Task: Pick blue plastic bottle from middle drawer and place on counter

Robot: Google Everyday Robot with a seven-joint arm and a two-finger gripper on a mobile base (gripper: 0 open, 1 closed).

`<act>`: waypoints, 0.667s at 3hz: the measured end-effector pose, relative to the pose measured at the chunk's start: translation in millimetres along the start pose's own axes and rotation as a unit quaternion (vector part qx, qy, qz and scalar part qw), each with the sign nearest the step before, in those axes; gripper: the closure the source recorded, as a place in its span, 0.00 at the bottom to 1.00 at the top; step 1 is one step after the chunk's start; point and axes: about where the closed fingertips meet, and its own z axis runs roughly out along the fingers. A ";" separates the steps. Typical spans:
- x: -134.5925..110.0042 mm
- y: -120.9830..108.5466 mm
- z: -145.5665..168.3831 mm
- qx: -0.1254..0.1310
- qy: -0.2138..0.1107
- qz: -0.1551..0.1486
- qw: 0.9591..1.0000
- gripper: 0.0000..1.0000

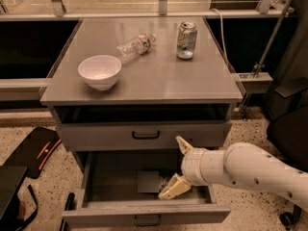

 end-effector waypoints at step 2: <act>120.4 43.8 37.4 -0.001 0.109 -0.010 0.994 0.00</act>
Offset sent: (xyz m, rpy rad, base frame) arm -0.0094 -0.0670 -0.2737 -0.4171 0.1949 -0.0447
